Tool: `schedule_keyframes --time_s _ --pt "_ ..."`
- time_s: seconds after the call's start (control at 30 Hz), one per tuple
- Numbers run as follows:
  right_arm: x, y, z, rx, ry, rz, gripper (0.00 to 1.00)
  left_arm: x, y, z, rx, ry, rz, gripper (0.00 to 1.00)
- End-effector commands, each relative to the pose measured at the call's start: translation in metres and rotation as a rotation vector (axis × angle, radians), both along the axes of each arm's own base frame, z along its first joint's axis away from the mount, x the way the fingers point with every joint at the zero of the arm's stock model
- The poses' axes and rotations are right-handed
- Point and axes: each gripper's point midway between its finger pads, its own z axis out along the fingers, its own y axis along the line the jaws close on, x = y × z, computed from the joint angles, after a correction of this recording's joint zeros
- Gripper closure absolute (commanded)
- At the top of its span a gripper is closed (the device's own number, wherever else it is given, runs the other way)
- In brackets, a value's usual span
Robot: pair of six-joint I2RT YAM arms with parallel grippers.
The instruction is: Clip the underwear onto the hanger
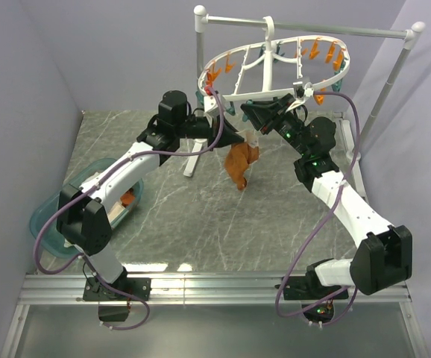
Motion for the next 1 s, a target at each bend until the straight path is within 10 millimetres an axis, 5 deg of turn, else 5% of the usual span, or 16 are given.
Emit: schedule_keyframes --time_s 0.0,0.5,0.83,0.97 --pt "-0.041 0.040 -0.026 -0.048 0.094 0.302 1.00 -0.009 0.003 0.030 -0.063 -0.125 -0.082 1.00" --pt "-0.046 0.043 -0.023 -0.025 0.110 0.407 1.00 -0.008 0.010 0.022 -0.086 -0.263 -0.277 1.00" --pt "-0.025 0.036 -0.014 0.016 0.160 0.299 1.00 0.026 0.005 0.041 -0.128 -0.258 -0.066 1.00" --pt "-0.007 0.031 -0.011 0.042 0.212 0.212 1.00 0.021 0.009 0.044 -0.113 -0.296 -0.023 1.00"
